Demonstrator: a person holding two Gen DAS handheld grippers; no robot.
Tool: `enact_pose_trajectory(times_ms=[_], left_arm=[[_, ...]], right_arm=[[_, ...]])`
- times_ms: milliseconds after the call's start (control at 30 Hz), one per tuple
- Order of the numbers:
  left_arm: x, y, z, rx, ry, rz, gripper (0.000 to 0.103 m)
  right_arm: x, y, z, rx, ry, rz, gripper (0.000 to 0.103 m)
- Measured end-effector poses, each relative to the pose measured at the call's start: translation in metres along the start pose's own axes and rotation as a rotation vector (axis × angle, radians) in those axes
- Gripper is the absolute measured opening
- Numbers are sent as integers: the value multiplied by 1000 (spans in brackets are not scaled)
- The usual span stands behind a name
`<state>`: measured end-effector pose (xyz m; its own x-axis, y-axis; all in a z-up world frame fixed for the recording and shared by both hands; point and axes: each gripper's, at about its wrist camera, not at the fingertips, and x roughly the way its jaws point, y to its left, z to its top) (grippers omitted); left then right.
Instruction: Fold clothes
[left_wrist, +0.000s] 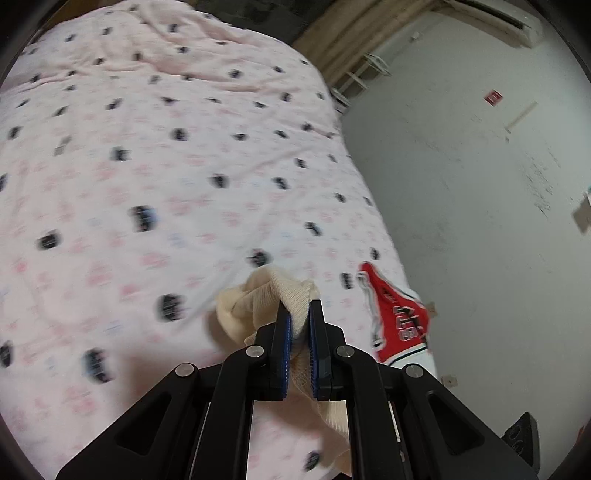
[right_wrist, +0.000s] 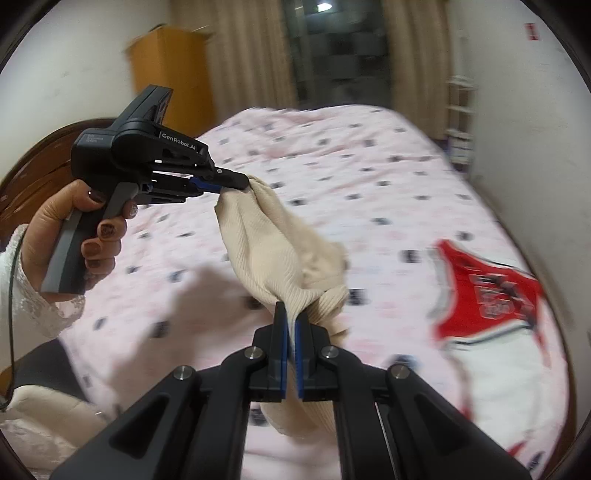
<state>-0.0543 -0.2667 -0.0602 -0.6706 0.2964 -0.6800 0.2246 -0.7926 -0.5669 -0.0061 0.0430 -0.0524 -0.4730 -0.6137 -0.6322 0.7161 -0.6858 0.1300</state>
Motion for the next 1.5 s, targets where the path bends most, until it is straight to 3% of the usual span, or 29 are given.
enact_pose_trajectory(times_ms=[300, 533, 633, 700, 733, 767, 833, 900, 933, 967, 1200, 1500], left_arm=[[-70, 125, -62, -159, -26, 200, 7], [-89, 157, -104, -160, -3, 333, 9], [-84, 159, -115, -136, 7, 407, 17], [-82, 159, -120, -123, 2, 439, 30], [-82, 159, -122, -118, -4, 458, 42], [-83, 160, -123, -114, -11, 480, 50], [-86, 158, -127, -86, -32, 505, 50], [-86, 155, -131, -57, -40, 516, 50], [-86, 153, -132, -47, -41, 515, 50], [-87, 151, -134, -38, -42, 513, 50], [-86, 121, -141, 52, -69, 512, 51], [-86, 108, -152, 79, -79, 488, 51]], right_arm=[[47, 103, -24, -114, 169, 249, 4], [73, 164, -63, -223, 323, 377, 4], [83, 172, -78, -238, 362, 373, 4], [90, 176, -88, -247, 386, 366, 8], [93, 178, -92, -251, 398, 363, 8], [93, 177, -93, -250, 397, 362, 10], [90, 173, -90, -243, 385, 362, 17], [83, 169, -86, -239, 364, 357, 38], [77, 167, -81, -236, 337, 350, 54], [70, 163, -76, -232, 307, 345, 61], [61, 145, -33, -239, 200, 282, 61], [119, 115, 5, -168, 180, 243, 61]])
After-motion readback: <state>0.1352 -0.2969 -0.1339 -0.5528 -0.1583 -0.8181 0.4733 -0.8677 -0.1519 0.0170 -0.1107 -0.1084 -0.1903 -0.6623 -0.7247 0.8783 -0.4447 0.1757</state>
